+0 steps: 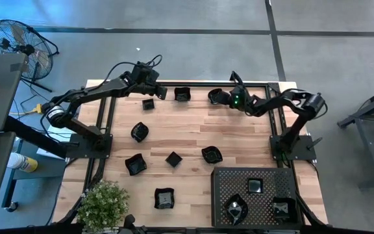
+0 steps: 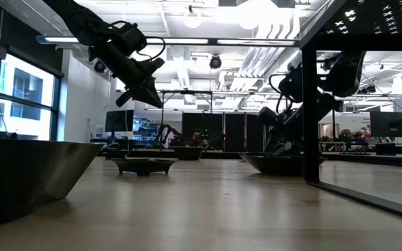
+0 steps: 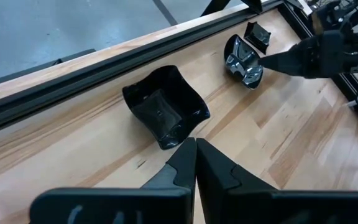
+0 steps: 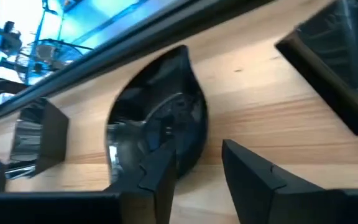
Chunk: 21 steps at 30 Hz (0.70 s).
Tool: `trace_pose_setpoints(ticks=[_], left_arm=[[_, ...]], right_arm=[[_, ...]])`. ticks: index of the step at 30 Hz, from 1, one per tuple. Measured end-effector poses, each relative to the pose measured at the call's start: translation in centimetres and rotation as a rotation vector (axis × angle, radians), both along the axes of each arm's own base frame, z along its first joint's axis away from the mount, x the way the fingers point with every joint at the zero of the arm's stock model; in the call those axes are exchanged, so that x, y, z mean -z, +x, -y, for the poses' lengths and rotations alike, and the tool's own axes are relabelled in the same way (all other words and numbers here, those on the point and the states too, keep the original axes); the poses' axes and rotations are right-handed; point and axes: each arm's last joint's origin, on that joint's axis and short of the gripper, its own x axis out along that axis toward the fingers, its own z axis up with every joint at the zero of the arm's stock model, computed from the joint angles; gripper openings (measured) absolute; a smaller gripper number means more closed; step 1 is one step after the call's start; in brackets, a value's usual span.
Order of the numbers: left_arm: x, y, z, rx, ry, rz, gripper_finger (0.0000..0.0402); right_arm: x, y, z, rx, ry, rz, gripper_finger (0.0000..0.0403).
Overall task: Pick & Place Mini shaped plates
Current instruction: Stack the black square plate on top of the black square plate on the shelf
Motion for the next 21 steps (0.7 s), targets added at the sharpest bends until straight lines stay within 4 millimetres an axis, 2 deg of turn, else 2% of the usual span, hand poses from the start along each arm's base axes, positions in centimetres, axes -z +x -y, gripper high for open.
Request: trace_pose_setpoints(ticks=[4, 12, 17, 21], left_arm=[[0.0, 0.0, 0.0, 0.0, 0.0, 0.0, 0.0005], [0.0, 0.0, 0.0, -0.005, 0.003, -0.003, 0.0005], [0.0, 0.0, 0.0, -0.004, 0.003, -0.002, 0.0005], [0.0, 0.0, 0.0, 0.0, 0.008, -0.005, 0.0005]], right_arm=[[0.3, 0.0, 0.1, 0.01, 0.0, -0.005, 0.0094], [0.2, 0.0, 0.2, 0.028, -0.024, -0.013, 0.0011], [-0.6, -0.1, 0.1, 0.031, -0.051, -0.01, 0.0007], [-1.5, -0.7, -0.3, 0.039, -0.087, -0.094, 0.0003]])
